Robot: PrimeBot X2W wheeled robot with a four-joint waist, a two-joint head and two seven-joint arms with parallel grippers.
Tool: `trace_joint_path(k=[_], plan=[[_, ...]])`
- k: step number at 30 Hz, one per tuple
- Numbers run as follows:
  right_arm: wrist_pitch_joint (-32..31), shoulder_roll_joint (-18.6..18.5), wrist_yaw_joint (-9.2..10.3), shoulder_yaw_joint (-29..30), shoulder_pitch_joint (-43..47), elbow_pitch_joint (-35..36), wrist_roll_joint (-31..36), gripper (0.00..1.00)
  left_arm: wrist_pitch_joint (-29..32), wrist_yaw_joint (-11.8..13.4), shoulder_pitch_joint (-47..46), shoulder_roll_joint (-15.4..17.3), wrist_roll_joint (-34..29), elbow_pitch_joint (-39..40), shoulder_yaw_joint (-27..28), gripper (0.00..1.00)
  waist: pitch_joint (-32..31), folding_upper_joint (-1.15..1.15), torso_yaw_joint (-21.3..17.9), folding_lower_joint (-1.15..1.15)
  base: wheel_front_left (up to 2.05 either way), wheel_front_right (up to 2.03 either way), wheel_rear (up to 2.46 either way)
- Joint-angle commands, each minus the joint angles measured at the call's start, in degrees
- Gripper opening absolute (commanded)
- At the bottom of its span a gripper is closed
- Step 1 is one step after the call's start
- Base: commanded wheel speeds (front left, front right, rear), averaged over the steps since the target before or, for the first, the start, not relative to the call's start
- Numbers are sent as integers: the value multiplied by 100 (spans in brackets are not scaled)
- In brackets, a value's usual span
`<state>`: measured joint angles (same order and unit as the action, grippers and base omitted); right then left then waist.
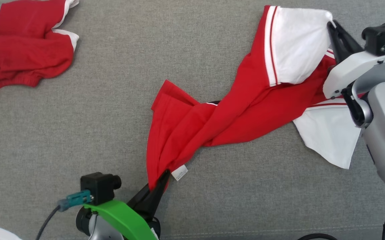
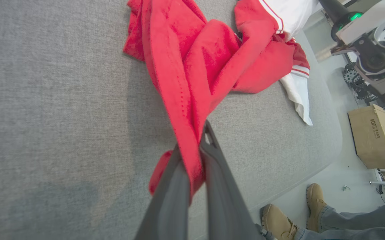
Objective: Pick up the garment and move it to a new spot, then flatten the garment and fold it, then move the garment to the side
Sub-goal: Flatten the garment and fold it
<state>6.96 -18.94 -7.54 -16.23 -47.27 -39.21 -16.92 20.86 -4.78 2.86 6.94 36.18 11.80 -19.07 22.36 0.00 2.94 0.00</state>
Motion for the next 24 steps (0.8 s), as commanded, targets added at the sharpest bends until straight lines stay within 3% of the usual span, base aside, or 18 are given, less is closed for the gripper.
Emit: trace_joint_path(k=[1, 5, 10, 13, 16, 20, 22, 24], plan=[[37, -125, 9, 122, -5, 274, -209, 0, 118, -37, 117, 92, 257, 345, 110, 0, -124, 0, -48, 0, 0, 0, 0], [3, -209, 9, 390, 63, 765, -492, 0, 303, -68, 228, 191, 618, 911, 221, 0, -230, 0, -97, 0, 0, 0, 0], [-283, -342, 9, 980, 294, 1859, -991, 0, 544, -20, 350, 264, 1293, 1933, 504, 0, -354, 0, -179, 0, 0, 0, 0], [-612, -311, 9, 1402, 438, 2613, -1377, 0, 655, 134, 137, 275, 1644, 2506, 823, 0, -378, 0, -203, 0, 0, 0, 0], [-1226, -200, 8, 1829, 313, 3464, -1674, 0, 997, 396, -546, 528, 1827, 2880, 1321, 0, -214, 0, -228, 0, 0, 0, 0], [-1837, 16, 8, 2027, -298, 3751, -1494, 0, 1487, 597, -1913, 833, 2088, 2540, 1651, 0, 120, 0, -174, 0, 0, 0, 0], [-2048, 219, 8, 2031, -814, 3586, -1242, 0, 1567, 667, -2813, 1022, 1831, 2045, 1783, 0, 352, 0, -142, 0, 0, 0, 0], [-2178, 420, 7, 1984, -1428, 3310, -899, 0, 1583, 713, -3761, 983, 1714, 1368, 1689, 0, 610, 0, -67, 0, 0, 0, 0]])
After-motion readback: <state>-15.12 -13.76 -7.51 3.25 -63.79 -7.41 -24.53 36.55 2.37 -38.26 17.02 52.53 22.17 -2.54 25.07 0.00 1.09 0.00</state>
